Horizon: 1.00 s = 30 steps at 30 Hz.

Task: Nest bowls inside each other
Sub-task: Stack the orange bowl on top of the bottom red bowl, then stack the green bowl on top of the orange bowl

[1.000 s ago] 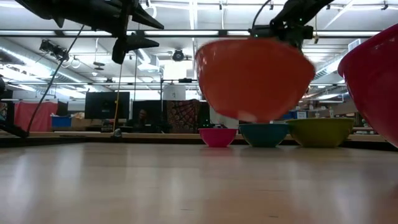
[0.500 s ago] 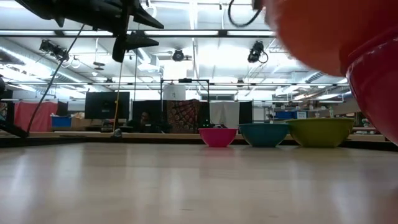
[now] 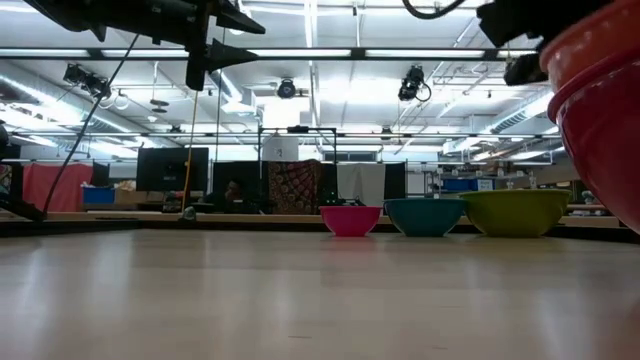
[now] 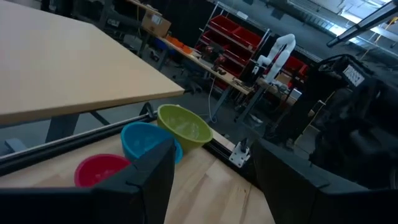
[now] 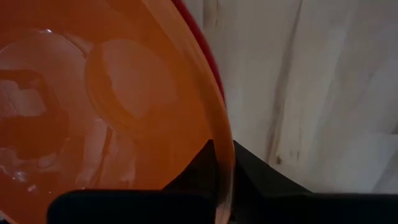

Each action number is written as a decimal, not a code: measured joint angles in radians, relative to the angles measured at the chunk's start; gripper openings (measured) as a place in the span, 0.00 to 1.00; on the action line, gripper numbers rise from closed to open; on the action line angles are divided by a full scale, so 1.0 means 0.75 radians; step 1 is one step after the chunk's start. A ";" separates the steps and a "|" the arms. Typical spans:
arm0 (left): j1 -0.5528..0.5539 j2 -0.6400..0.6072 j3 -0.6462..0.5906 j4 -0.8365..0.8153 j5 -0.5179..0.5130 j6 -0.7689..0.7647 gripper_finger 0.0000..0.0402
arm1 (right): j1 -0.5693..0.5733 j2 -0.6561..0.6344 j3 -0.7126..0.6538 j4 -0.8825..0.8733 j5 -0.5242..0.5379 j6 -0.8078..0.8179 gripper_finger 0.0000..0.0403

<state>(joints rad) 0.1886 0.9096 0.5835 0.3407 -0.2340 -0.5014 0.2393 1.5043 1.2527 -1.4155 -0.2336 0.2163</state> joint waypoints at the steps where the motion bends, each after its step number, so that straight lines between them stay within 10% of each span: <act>1: 0.000 0.000 0.000 0.000 0.000 0.000 0.55 | 0.016 0.000 -0.019 0.013 0.000 0.027 0.08; 21: -0.010 0.000 0.000 -0.003 0.034 0.024 0.65 | 0.009 0.000 -0.030 -0.062 -0.125 0.135 0.57; 30: -0.010 0.000 0.000 0.010 0.072 0.056 0.73 | -0.054 -0.058 0.094 -0.189 0.110 0.139 0.61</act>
<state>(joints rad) 0.1810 0.9096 0.5835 0.3479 -0.1802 -0.4597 0.1985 1.4612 1.3235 -1.5570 -0.1513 0.3202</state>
